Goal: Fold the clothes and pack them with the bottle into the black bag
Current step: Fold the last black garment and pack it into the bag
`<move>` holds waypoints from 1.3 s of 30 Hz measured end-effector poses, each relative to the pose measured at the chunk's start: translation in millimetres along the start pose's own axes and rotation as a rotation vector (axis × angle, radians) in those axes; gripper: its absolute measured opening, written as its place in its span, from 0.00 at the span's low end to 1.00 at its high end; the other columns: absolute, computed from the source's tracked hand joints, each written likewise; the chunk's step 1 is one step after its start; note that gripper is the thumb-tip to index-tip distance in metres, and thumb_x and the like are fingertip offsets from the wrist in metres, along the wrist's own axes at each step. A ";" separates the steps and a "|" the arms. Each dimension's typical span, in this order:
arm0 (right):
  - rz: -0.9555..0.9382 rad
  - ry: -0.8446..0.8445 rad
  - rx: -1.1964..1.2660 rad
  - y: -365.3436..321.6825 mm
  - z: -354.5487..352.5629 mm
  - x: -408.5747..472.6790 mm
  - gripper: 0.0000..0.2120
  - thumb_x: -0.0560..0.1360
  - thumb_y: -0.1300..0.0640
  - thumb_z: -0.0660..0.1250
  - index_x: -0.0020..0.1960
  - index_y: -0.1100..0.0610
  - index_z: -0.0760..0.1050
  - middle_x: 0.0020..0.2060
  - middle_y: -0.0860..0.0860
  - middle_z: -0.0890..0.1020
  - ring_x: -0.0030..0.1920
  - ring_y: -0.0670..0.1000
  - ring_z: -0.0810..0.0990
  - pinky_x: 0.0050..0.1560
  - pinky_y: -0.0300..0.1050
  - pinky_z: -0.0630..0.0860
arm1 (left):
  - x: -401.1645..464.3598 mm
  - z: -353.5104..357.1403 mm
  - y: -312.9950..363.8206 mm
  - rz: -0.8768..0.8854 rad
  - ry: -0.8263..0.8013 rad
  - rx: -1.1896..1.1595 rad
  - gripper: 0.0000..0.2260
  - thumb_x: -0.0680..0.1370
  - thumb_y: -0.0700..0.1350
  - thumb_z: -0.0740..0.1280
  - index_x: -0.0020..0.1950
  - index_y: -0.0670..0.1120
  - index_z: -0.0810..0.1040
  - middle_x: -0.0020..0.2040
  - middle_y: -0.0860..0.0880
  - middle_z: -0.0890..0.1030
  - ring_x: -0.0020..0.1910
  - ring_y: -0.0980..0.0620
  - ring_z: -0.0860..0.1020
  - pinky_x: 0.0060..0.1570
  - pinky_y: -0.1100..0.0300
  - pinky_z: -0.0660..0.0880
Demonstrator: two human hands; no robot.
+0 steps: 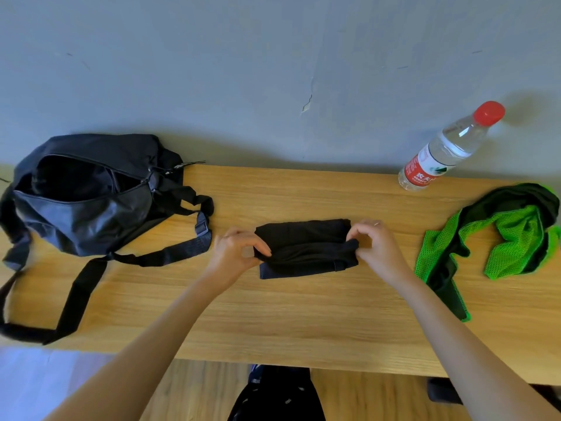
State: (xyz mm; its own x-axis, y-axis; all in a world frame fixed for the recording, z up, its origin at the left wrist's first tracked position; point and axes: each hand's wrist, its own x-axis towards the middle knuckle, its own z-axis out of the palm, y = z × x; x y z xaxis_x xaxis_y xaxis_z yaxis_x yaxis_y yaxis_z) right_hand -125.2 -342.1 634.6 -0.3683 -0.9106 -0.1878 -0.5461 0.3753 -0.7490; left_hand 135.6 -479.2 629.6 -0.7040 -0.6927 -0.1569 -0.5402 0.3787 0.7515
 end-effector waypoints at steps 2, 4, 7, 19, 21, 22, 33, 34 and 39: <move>-0.025 0.023 -0.078 7.3 4.4 -5.3 0.18 0.66 0.75 0.64 0.35 0.51 0.74 0.38 0.45 0.75 0.49 0.49 0.70 0.48 0.44 0.64 | -6.5 5.3 -0.8 0.022 0.004 0.060 0.12 0.67 0.36 0.75 0.41 0.54 0.83 0.43 0.68 0.77 0.56 0.53 0.73 0.61 0.47 0.62; -0.054 0.038 -0.159 14.3 6.8 -8.7 0.19 0.67 0.76 0.63 0.36 0.51 0.74 0.38 0.46 0.75 0.48 0.49 0.69 0.48 0.45 0.65 | -12.1 10.1 -1.9 0.056 -0.026 0.114 0.12 0.69 0.34 0.73 0.43 0.51 0.83 0.46 0.68 0.76 0.57 0.52 0.72 0.59 0.50 0.59; -0.074 0.059 -0.211 19.3 6.6 -11.6 0.19 0.70 0.76 0.61 0.38 0.52 0.75 0.39 0.49 0.76 0.49 0.49 0.70 0.47 0.43 0.65 | -20.1 14.2 -5.9 0.095 -0.042 0.135 0.17 0.71 0.30 0.68 0.45 0.53 0.83 0.47 0.69 0.75 0.55 0.57 0.70 0.57 0.54 0.58; -0.325 0.121 -0.409 -28.8 32.4 -15.2 0.15 0.70 0.57 0.73 0.54 0.57 0.74 0.51 0.52 0.75 0.54 0.52 0.73 0.53 0.42 0.68 | -13.8 8.5 3.1 -0.280 0.269 -0.265 0.08 0.76 0.36 0.66 0.50 0.48 0.77 0.47 0.56 0.78 0.42 0.68 0.73 0.43 0.77 0.67; -0.413 0.027 -0.470 -36.6 50.2 -17.5 0.19 0.67 0.55 0.75 0.55 0.56 0.74 0.53 0.52 0.75 0.56 0.53 0.73 0.57 0.44 0.68 | -11.6 11.3 -2.7 -0.295 0.214 -0.244 0.13 0.75 0.33 0.66 0.53 0.49 0.76 0.49 0.56 0.77 0.45 0.65 0.74 0.45 0.75 0.69; -0.449 -0.016 -0.493 -39.6 59.4 -18.6 0.21 0.66 0.55 0.76 0.56 0.56 0.74 0.54 0.52 0.74 0.57 0.53 0.73 0.58 0.45 0.68 | -11.5 13.1 -5.7 -0.288 0.179 -0.211 0.16 0.74 0.31 0.66 0.55 0.49 0.76 0.51 0.54 0.77 0.47 0.63 0.73 0.47 0.74 0.69; -0.529 -0.002 -0.564 -42.0 92.5 -18.3 0.12 0.67 0.63 0.75 0.49 0.58 0.78 0.51 0.54 0.77 0.53 0.54 0.77 0.55 0.48 0.76 | 2.7 21.9 -10.8 -0.244 0.223 -0.026 0.08 0.74 0.40 0.70 0.51 0.50 0.81 0.50 0.53 0.80 0.58 0.48 0.70 0.59 0.43 0.67; -0.534 0.002 -0.556 -41.7 92.2 -17.7 0.12 0.67 0.64 0.74 0.49 0.58 0.78 0.50 0.54 0.77 0.52 0.54 0.77 0.54 0.48 0.76 | 4.4 22.7 -10.3 -0.265 0.234 -0.016 0.07 0.74 0.41 0.70 0.50 0.49 0.82 0.50 0.52 0.80 0.58 0.48 0.69 0.60 0.45 0.66; -0.576 0.017 -0.509 -38.5 87.9 -18.7 0.09 0.69 0.66 0.72 0.48 0.58 0.78 0.50 0.53 0.77 0.54 0.53 0.77 0.56 0.46 0.75 | 7.1 25.5 -10.9 -0.298 0.255 0.023 0.04 0.75 0.41 0.69 0.48 0.47 0.82 0.50 0.50 0.80 0.58 0.48 0.69 0.57 0.51 0.62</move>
State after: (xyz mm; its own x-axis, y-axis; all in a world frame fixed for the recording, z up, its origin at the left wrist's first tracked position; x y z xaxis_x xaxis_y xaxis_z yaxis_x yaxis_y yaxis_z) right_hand -31.2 -354.7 611.1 0.0700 -0.9852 0.1567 -0.9328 -0.1203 -0.3398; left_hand 124.7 -472.6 604.0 -0.3796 -0.9033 -0.1998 -0.7157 0.1499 0.6821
